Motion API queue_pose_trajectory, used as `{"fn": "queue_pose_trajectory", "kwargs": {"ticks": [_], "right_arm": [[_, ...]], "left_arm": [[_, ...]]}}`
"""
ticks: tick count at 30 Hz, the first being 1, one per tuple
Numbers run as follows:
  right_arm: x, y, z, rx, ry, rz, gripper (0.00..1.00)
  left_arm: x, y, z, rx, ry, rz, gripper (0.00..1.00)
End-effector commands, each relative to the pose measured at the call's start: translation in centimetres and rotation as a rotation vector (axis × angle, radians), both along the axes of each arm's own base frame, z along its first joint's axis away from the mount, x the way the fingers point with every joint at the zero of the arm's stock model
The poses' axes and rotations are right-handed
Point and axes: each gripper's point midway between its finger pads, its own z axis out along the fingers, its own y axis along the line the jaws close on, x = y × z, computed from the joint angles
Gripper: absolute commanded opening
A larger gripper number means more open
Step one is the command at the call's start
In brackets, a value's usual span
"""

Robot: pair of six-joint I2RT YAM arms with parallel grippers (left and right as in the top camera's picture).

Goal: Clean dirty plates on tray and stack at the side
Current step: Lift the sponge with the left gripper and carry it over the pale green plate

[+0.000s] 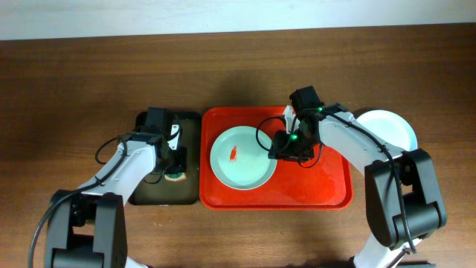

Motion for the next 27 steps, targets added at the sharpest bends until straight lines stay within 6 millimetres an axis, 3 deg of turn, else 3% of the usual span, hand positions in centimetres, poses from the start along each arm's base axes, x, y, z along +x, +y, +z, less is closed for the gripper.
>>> {"fn": "queue_pose_trajectory", "kwargs": {"ticks": [1, 7, 10, 13, 15, 19, 27], "right_arm": [[-0.2, 0.3, -0.1, 0.007, 0.006, 0.012, 0.52], [0.2, -0.8, 0.7, 0.005, 0.028, -0.023, 0.52], [0.2, -1.3, 0.7, 0.003, 0.036, -0.036, 0.55], [0.1, -1.2, 0.7, 0.003, 0.038, -0.034, 0.56], [0.1, -1.2, 0.7, 0.003, 0.038, -0.034, 0.56], [-0.1, -1.3, 0.6, 0.000, 0.048, -0.034, 0.55], [-0.5, -1.4, 0.6, -0.005, 0.067, -0.034, 0.55]], "left_arm": [[-0.5, -0.2, -0.8, -0.005, 0.031, 0.008, 0.00], [2.3, -0.4, 4.9, -0.007, 0.018, 0.043, 0.00], [3.7, 0.4, 10.4, 0.040, 0.000, 0.053, 0.00], [3.8, 1.7, 14.1, 0.108, -0.007, 0.072, 0.00], [3.0, 2.3, 14.2, 0.132, 0.023, 0.090, 0.00], [2.3, 2.2, 12.5, 0.133, 0.082, 0.094, 0.00], [3.0, -0.8, 12.0, 0.058, 0.066, 0.039, 0.00]]}}
